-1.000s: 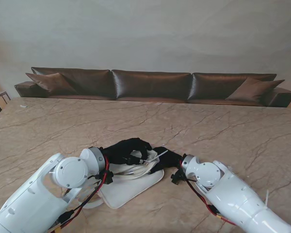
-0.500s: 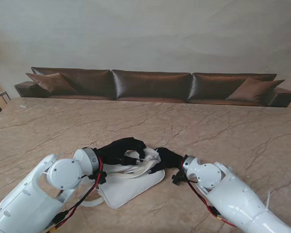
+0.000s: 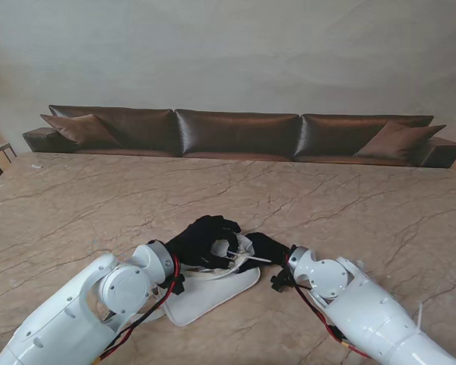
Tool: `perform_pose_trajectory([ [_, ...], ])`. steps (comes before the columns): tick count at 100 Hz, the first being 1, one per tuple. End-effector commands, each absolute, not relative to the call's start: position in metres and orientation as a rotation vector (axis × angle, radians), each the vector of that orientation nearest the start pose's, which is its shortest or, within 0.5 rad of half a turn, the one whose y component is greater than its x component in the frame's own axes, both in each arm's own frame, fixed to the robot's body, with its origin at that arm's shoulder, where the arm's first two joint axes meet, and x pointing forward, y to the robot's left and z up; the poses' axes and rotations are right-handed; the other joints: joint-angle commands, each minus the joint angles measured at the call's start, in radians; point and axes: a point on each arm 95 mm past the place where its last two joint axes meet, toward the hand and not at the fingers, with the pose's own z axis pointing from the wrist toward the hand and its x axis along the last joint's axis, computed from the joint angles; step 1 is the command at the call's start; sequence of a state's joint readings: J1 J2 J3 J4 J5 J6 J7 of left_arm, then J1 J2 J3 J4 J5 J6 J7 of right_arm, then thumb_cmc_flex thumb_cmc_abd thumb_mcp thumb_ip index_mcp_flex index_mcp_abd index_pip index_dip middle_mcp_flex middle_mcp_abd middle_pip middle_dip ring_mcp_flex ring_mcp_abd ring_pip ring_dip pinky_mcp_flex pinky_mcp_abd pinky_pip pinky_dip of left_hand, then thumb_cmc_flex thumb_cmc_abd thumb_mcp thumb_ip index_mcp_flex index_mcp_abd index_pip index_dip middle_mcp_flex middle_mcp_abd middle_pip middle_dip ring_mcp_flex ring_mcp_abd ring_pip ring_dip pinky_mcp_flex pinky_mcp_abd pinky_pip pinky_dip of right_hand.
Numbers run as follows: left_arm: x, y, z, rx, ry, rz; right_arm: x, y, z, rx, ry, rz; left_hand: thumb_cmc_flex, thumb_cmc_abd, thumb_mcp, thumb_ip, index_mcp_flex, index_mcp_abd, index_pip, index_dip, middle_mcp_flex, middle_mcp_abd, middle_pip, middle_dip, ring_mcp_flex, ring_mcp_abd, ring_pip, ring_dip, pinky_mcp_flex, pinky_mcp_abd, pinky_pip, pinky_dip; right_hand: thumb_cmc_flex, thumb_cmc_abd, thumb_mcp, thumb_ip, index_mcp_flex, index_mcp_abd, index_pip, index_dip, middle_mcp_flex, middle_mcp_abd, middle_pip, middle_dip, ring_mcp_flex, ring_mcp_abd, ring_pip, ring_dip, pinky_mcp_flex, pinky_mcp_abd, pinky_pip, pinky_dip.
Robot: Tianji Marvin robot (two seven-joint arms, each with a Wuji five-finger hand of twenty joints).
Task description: Pack the cosmetics bag
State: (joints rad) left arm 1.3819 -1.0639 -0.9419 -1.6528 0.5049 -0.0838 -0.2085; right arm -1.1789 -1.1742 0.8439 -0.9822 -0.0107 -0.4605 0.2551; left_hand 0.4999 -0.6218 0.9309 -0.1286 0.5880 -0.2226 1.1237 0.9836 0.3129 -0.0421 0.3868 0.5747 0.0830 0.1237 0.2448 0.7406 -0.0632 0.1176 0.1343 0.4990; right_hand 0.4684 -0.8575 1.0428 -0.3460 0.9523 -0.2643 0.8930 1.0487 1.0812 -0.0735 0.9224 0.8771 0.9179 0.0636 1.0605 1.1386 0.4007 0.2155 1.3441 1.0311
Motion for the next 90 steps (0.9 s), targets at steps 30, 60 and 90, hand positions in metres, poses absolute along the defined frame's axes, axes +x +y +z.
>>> perform_pose_trajectory([
  [30, 0.391, -0.113, -0.302, -1.449, 1.859, -1.886, 0.439, 0.035, -0.425, -1.847, -1.444, -1.842, 0.138, 0.076, 0.101, -0.094, 0.186, 0.085, -0.047, -0.378, 0.047, -0.034, 0.023, -0.061, 0.004, -0.025, 0.056, -0.009, -0.007, -0.030, -0.010, 0.020, 0.460, 0.277, 0.351, 0.093, 0.286, -0.168, 0.294, 0.060, 0.115, 0.007, 0.184, 0.020, 0.098, 0.102, 0.190, 0.056, 0.006, 0.049, 0.002, -0.009],
  [60, 0.393, -0.101, -0.293, -1.646, 1.985, -1.860, 0.439, 0.031, -0.426, -1.857, -1.464, -1.834, -0.097, 0.151, 0.313, 0.001, 0.199, 0.141, 0.167, -0.006, 0.026, -0.035, 0.044, 0.013, -0.041, -0.066, -0.044, -0.008, 0.020, -0.072, -0.098, -0.182, 0.460, 0.284, 0.346, 0.095, 0.283, -0.171, 0.300, 0.058, 0.112, 0.003, 0.187, 0.020, 0.095, 0.101, 0.191, 0.055, 0.003, 0.050, 0.003, -0.010],
  [90, 0.394, -0.097, -0.295, -1.657, 2.022, -1.863, 0.440, 0.030, -0.427, -1.862, -1.466, -1.830, -0.270, 0.520, -0.340, 0.294, 0.201, 0.091, 0.213, 0.247, -0.002, -0.029, 0.005, 0.042, -0.046, -0.058, -0.090, -0.001, 0.019, -0.056, -0.097, -0.228, 0.462, 0.280, 0.347, 0.093, 0.284, -0.167, 0.303, 0.056, 0.112, 0.005, 0.190, 0.021, 0.093, 0.100, 0.193, 0.056, 0.002, 0.050, 0.003, -0.011],
])
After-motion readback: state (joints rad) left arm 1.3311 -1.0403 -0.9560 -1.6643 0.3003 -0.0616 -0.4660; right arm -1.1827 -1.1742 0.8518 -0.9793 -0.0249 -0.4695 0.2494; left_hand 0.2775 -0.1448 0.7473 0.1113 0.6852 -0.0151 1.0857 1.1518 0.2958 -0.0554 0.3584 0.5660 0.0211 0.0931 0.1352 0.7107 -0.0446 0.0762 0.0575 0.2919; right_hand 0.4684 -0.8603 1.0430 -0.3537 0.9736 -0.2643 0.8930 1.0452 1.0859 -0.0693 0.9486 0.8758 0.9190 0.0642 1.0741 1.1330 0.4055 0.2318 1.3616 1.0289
